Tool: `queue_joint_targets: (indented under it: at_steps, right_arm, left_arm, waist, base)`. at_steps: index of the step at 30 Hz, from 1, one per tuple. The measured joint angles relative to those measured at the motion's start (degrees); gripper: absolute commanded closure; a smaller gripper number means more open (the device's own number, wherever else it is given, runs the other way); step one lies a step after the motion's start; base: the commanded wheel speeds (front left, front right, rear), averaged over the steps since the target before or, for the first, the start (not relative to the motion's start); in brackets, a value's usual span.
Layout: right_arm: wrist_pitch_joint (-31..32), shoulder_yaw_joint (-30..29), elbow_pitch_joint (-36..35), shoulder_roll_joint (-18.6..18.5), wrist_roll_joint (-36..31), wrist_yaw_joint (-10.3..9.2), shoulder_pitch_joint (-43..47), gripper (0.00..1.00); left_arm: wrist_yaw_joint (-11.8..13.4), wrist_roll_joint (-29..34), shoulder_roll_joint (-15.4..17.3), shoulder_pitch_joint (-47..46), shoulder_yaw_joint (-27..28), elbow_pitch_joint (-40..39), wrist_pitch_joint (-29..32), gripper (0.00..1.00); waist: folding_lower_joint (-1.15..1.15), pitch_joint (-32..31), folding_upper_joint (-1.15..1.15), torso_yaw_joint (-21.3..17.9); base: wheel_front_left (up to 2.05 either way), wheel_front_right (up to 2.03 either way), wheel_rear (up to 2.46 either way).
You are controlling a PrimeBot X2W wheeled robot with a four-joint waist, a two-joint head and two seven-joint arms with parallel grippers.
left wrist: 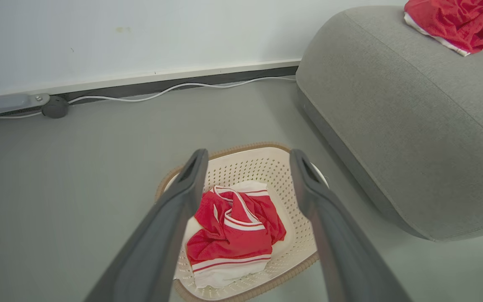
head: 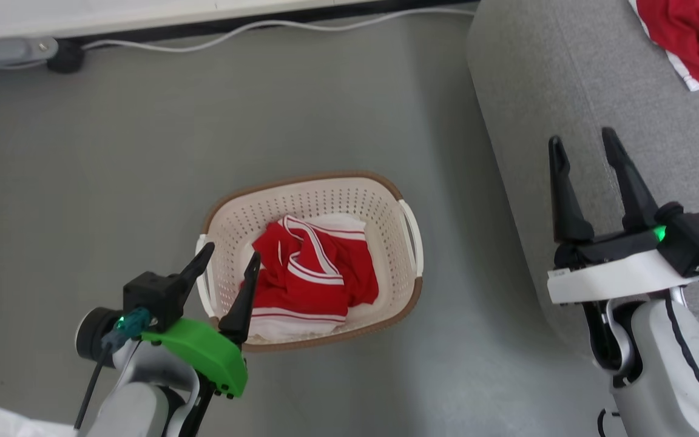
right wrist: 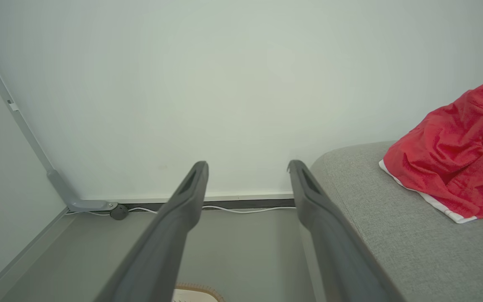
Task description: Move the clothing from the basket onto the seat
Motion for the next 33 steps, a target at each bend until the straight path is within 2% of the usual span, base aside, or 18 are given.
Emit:
queue_joint_targets:
  at_steps: [8,20,33]
  right_arm:
    - [0.0,-0.5,-3.8,1.0,-0.6,0.0,-4.2,0.0]
    - [0.0,-0.6,-5.8,2.1,-1.3,0.38,-8.1,0.0]
    - [0.0,-1.1,-8.9,3.3,-0.7,1.0,-17.0,0.0]
  left_arm:
    - [0.0,2.7,0.1,-6.0,-1.7,2.1,4.3,0.0]
    - [0.1,6.1,-0.1,-15.2,-3.0,4.7,9.2,0.0]
    - [1.7,9.7,0.0,-27.1,-2.5,6.8,15.7,0.0]
  waist:
    - [0.0,6.4,0.0,-1.8]
    - [0.0,16.3,0.0,-4.0]
    - [0.01,27.7,0.0,-6.6]
  base:
    - [0.0,0.0,0.0]
    - [0.0,0.0,0.0]
    - [0.0,0.0,0.0]
